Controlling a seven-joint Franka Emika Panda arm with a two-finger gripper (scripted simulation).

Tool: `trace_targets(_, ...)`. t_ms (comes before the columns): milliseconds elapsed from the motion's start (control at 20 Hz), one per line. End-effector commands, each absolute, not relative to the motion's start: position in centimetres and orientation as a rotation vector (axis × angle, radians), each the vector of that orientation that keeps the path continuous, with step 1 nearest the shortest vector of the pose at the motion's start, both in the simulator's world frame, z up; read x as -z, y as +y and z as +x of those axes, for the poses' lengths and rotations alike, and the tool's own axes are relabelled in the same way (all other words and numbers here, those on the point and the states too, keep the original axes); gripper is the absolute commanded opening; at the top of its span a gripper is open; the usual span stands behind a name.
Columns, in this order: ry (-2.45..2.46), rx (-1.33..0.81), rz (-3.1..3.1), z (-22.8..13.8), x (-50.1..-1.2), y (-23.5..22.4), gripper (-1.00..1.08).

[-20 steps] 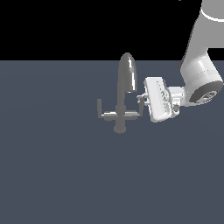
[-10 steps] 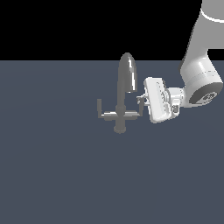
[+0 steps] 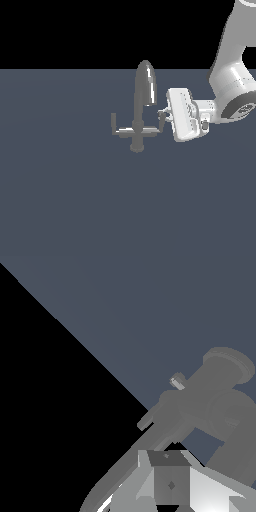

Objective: Turn on the faucet by rotating a designated handle.

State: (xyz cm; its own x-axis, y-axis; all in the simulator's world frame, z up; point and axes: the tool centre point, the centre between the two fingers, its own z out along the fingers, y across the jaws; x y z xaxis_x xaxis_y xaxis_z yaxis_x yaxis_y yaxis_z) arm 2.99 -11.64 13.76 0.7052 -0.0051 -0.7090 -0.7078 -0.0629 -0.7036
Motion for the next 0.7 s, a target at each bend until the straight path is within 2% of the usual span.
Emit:
trace_targets(0,0.602,-0.641,-1.541,2.3,-14.2,-11.7,-1.0)
trace_targets(650,0.606,-0.64,-1.541,-0.5,-13.5,-11.8,-1.0)
